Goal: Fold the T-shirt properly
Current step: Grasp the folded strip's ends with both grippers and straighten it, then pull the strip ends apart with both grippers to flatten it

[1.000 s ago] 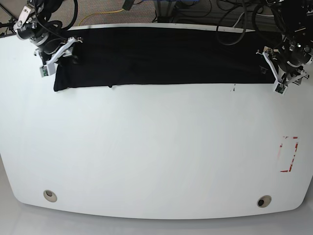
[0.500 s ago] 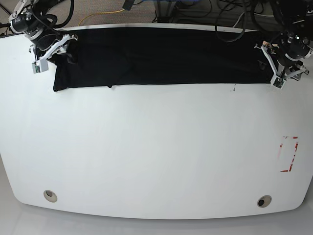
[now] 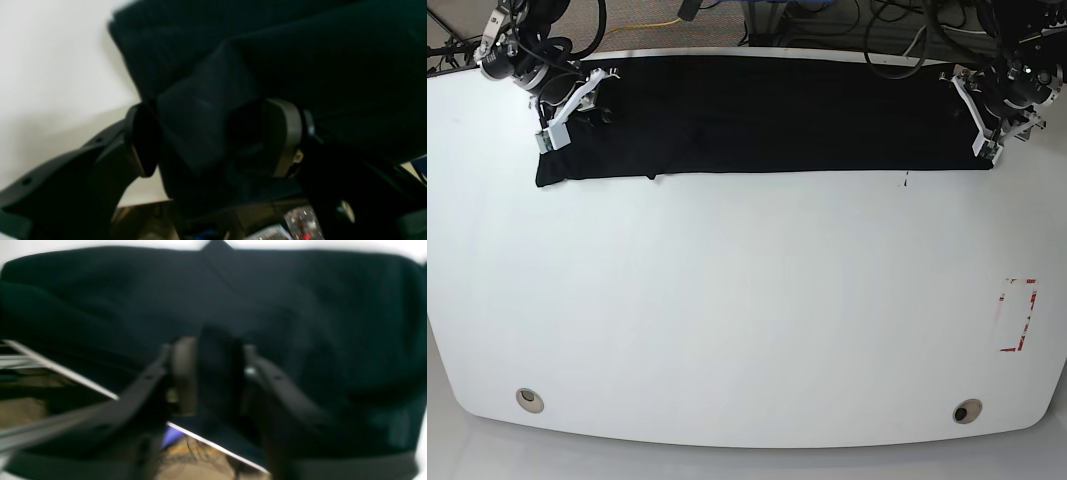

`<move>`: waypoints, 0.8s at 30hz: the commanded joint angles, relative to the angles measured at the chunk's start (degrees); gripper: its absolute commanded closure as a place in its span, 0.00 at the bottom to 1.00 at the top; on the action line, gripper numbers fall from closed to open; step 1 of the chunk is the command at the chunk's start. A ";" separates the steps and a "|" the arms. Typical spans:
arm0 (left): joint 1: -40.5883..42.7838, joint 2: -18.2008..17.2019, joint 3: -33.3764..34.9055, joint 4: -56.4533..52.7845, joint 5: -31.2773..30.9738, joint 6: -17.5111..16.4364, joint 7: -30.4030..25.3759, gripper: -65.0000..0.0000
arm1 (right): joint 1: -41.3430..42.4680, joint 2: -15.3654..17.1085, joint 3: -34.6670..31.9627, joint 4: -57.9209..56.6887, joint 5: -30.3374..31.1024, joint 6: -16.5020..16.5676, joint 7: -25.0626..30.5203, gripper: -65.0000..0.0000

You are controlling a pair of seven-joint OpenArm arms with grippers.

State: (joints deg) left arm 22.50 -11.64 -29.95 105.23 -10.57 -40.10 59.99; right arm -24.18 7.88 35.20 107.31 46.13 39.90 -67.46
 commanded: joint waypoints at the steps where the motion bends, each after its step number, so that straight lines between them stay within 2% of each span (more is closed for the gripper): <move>1: -0.13 -1.15 -0.33 -1.36 -0.20 0.10 -0.69 0.35 | 1.55 0.87 0.27 -2.47 -3.45 0.10 0.96 0.89; 3: -0.30 -2.21 -0.33 -3.21 -0.20 0.10 -1.57 0.35 | 2.16 0.96 0.27 -4.67 -6.79 0.10 1.13 0.92; 6: -0.39 -2.38 0.02 -5.32 -0.20 0.10 -4.56 0.35 | 4.18 1.04 0.27 -7.22 -10.66 0.10 2.36 0.91; 10: -0.83 -2.47 0.20 -7.52 -0.20 0.10 -6.58 0.35 | 4.89 1.57 0.27 -10.74 -14.70 0.10 6.41 0.91; 16: -6.02 -2.65 0.20 -10.59 -0.11 0.10 -6.58 0.35 | 8.76 3.59 0.18 -16.19 -16.55 0.10 8.08 0.91; 19: -6.63 -2.65 0.20 -9.54 -0.55 0.10 -5.61 0.35 | 9.64 4.74 0.18 -16.63 -16.55 0.10 8.08 0.91; 24: -8.39 -2.47 -0.95 -1.80 -0.64 0.10 0.54 0.35 | 9.72 5.26 0.10 -16.63 -16.46 0.10 8.08 0.91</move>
State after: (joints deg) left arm 14.96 -13.02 -29.67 99.59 -11.51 -40.58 59.53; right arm -14.28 11.90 34.87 90.52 33.17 41.04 -57.63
